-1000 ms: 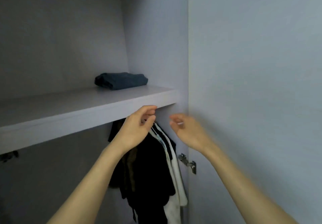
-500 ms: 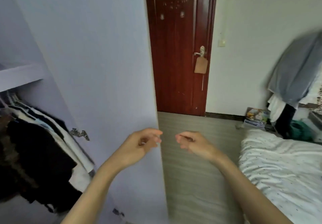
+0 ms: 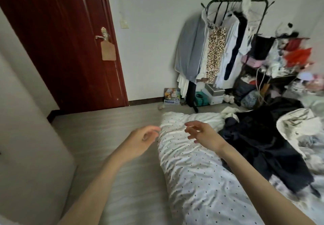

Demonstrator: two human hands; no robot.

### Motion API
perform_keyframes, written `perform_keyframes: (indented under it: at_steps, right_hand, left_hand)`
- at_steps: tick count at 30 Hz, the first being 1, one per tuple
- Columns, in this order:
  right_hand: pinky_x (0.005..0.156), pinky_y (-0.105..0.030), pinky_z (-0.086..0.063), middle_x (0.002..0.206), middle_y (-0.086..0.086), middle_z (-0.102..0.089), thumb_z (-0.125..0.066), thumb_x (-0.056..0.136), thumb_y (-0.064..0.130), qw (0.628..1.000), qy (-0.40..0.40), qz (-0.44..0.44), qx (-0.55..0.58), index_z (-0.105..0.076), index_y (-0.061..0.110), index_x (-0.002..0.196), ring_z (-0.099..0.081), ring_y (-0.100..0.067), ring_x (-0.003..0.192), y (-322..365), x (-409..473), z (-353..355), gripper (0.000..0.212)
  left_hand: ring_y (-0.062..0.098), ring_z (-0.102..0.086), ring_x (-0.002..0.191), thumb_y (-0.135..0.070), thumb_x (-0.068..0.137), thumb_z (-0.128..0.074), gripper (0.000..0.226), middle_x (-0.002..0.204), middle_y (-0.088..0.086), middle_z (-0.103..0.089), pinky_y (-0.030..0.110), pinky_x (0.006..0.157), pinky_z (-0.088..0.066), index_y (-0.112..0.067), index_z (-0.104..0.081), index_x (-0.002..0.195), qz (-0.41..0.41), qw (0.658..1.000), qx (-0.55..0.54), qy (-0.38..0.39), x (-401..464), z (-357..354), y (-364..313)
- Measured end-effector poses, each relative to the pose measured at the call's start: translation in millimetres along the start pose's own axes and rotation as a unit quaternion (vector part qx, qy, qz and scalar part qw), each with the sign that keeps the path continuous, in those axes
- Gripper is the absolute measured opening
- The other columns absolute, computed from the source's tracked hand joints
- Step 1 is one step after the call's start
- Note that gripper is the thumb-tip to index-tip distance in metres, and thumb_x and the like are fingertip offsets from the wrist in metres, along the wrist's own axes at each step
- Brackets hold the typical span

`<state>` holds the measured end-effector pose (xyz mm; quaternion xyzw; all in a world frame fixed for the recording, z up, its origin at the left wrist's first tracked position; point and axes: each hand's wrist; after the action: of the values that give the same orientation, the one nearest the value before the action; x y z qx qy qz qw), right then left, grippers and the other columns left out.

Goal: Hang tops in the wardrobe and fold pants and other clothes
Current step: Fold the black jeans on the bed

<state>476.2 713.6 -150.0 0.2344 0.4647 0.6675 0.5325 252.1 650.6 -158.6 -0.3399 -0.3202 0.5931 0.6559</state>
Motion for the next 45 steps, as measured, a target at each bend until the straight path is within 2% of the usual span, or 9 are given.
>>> perform_keyframes:
  at_steps: [7, 11, 15, 20, 24, 35, 40, 42, 45]
  right_hand:
    - [0.071, -0.021, -0.045, 0.109, -0.002, -0.061, -0.048, 0.098, 0.026, 0.997, -0.075, -0.032, -0.004, -0.052, 0.017, 0.126, -0.061, -0.014, 0.088, -25, 91, 37, 0.03]
    - [0.076, -0.025, -0.048, 0.113, -0.003, -0.061, -0.049, 0.097, 0.028, 0.988, -0.143, -0.06, -0.004, -0.053, 0.019, 0.128, -0.062, -0.016, 0.095, -30, 147, 57, 0.032]
    - [0.074, -0.02, -0.044, 0.116, -0.004, -0.062, -0.05, 0.096, 0.028, 0.974, -0.209, -0.088, -0.016, -0.055, 0.02, 0.126, -0.058, -0.013, 0.1, -42, 181, 75, 0.031]
    - [0.094, -0.027, -0.041, 0.122, -0.006, -0.063, -0.048, 0.096, 0.025, 0.947, -0.249, -0.195, -0.052, -0.054, 0.017, 0.129, -0.056, -0.021, 0.115, -89, 202, 114, 0.035]
    - [0.094, -0.03, -0.041, 0.121, -0.006, -0.063, -0.048, 0.095, 0.027, 0.925, -0.263, -0.266, -0.064, -0.051, 0.018, 0.131, -0.056, -0.025, 0.114, -135, 223, 154, 0.037]
    - [0.104, -0.041, -0.038, 0.14, -0.008, -0.046, -0.052, 0.095, 0.033, 0.901, -0.149, -0.382, -0.139, -0.035, 0.019, 0.143, -0.043, -0.026, 0.128, -290, 300, 246, 0.053]
    - [0.113, -0.057, -0.01, 0.157, -0.006, -0.012, -0.064, 0.08, 0.052, 0.836, 0.036, -0.479, -0.267, -0.016, 0.023, 0.15, -0.004, -0.031, 0.145, -365, 302, 240, 0.09]
    - [0.113, -0.056, -0.013, 0.156, -0.007, -0.014, -0.061, 0.086, 0.041, 0.824, 0.04, -0.473, -0.309, -0.023, 0.024, 0.148, -0.006, -0.032, 0.144, -385, 301, 234, 0.075]
    - [0.109, -0.044, -0.03, 0.145, -0.002, -0.039, -0.05, 0.093, 0.02, 0.845, -0.04, -0.444, -0.295, -0.047, 0.03, 0.137, -0.03, -0.027, 0.137, -403, 300, 239, 0.045]
  left_hand:
    - [0.009, -0.061, 0.102, -0.023, 0.097, -0.047, 0.025, 0.104, -0.017, -0.064, 0.028, 0.093, -0.047, -0.047, -0.052, 0.101, -0.041, 0.993, 0.007, 0.107, 145, -10, 21]
    - [0.006, -0.06, 0.099, -0.019, 0.098, -0.047, 0.022, 0.104, -0.014, -0.063, 0.02, 0.089, -0.046, -0.038, -0.055, 0.104, -0.071, 0.983, 0.006, 0.169, 234, -12, 32]
    - [0.008, -0.057, 0.104, -0.021, 0.098, -0.044, 0.021, 0.104, -0.014, -0.061, 0.027, 0.095, -0.044, -0.027, -0.057, 0.114, -0.096, 0.971, 0.025, 0.218, 313, -21, 39]
    - [0.007, -0.056, 0.112, -0.031, 0.098, -0.045, 0.016, 0.109, -0.019, -0.06, 0.031, 0.098, -0.045, -0.043, -0.055, 0.102, -0.126, 0.939, 0.04, 0.319, 403, -79, 45]
    - [0.008, -0.056, 0.112, -0.029, 0.097, -0.047, 0.019, 0.113, -0.016, -0.06, 0.032, 0.099, -0.045, -0.045, -0.056, 0.1, -0.137, 0.917, 0.053, 0.37, 459, -138, 40]
    - [0.001, -0.052, 0.103, -0.02, 0.1, -0.04, 0.029, 0.116, -0.012, -0.058, -0.003, 0.073, -0.036, -0.023, -0.055, 0.124, -0.109, 0.874, 0.109, 0.461, 547, -299, 59]
    - [0.0, -0.053, 0.103, -0.021, 0.099, -0.041, 0.029, 0.122, -0.008, -0.059, -0.002, 0.074, -0.037, -0.025, -0.054, 0.125, -0.07, 0.85, 0.121, 0.508, 560, -360, 83]
    - [0.0, -0.053, 0.103, -0.02, 0.098, -0.042, 0.031, 0.124, -0.007, -0.059, 0.002, 0.078, -0.04, -0.024, -0.053, 0.127, -0.062, 0.843, 0.127, 0.519, 566, -380, 89]
    - [0.006, -0.051, 0.114, -0.017, 0.096, -0.047, 0.038, 0.132, -0.004, -0.053, 0.014, 0.091, -0.041, -0.022, -0.048, 0.133, -0.047, 0.835, 0.142, 0.53, 570, -403, 87]
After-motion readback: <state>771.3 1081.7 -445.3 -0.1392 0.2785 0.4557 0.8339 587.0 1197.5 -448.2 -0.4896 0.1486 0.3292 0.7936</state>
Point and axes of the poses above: each hand's wrist, its own x-axis towards the middle knuckle, its own z-axis out of the back of the hand, y = z × x
